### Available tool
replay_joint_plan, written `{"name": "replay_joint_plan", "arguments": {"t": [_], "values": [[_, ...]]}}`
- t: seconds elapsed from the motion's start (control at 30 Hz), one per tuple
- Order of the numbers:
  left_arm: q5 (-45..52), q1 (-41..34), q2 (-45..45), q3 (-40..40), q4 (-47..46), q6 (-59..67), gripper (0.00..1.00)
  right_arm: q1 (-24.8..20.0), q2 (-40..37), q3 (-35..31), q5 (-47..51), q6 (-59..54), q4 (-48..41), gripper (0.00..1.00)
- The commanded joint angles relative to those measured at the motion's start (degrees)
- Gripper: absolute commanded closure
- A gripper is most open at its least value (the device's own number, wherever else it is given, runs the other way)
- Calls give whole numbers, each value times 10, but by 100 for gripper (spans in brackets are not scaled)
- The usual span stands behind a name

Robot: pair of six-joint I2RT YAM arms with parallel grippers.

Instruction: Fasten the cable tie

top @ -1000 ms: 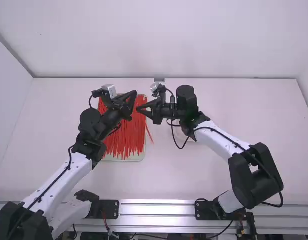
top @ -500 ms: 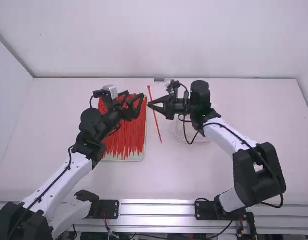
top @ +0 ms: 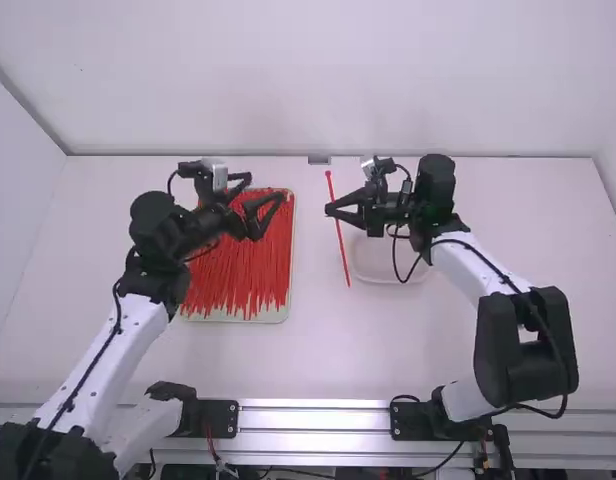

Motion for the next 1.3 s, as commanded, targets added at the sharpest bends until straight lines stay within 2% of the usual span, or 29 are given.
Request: {"name": "replay_joint_plan", "arguments": {"t": [0.0,0.23,0.5,0.67,0.8,0.97,1.07,1.2,1.27], "values": [[88,2,4,38,-17,59,1,2,-17,17,-25,-5,15,100],[183,2,73,117,-48,83,1,23,-17,17,-27,-4,72,100],[291,-3,155,192,-50,99,1,28,-17,17,-26,26,139,100],[357,-8,185,227,-49,113,1,36,-17,17,-23,21,149,100],[352,-18,196,242,-50,113,1,44,-17,17,-13,23,172,100],[352,-30,202,254,-34,113,0,59,-17,17,14,71,246,100],[353,-26,202,254,-5,91,2,62,-17,17,15,108,308,100],[353,-33,202,254,40,45,4,61,-17,17,29,124,348,100],[353,-34,202,254,64,23,9,64,-17,17,30,124,361,100]]}}
